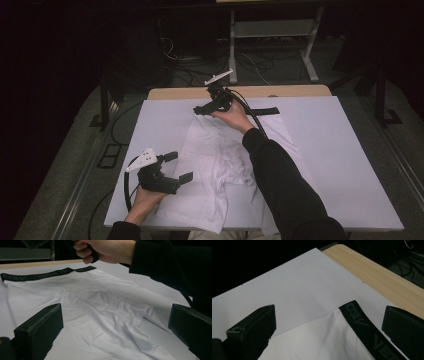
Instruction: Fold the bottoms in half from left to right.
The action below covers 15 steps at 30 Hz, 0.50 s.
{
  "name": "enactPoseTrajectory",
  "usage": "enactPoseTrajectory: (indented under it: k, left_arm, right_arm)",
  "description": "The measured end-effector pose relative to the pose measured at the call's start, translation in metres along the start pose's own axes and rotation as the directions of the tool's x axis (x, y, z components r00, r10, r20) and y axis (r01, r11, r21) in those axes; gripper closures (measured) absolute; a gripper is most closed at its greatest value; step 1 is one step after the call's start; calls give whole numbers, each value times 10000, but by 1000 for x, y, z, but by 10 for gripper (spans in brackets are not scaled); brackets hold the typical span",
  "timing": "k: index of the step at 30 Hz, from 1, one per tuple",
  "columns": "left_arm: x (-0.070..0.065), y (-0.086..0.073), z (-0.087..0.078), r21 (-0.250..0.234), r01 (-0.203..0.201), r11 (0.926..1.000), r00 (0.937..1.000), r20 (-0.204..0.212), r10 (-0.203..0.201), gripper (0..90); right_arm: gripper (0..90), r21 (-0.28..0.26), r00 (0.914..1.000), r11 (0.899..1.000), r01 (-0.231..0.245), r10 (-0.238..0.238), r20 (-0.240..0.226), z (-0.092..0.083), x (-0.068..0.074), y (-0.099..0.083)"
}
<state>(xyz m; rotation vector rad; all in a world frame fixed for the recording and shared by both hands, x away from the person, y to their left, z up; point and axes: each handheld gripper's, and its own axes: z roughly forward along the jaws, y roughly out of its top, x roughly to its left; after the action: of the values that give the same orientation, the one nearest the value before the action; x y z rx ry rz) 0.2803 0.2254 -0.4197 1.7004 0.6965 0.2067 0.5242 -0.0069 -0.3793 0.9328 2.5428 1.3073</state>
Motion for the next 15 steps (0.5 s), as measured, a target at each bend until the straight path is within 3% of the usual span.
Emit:
enactPoseTrajectory:
  k: [15]
  left_arm:
    - [0, 1, 1, -70, 18, 10000, 10000, 22, -18, 0]
  right_arm:
    - [0, 203, 9997, 9996, -187, 183, 164, 29, -1, -2]
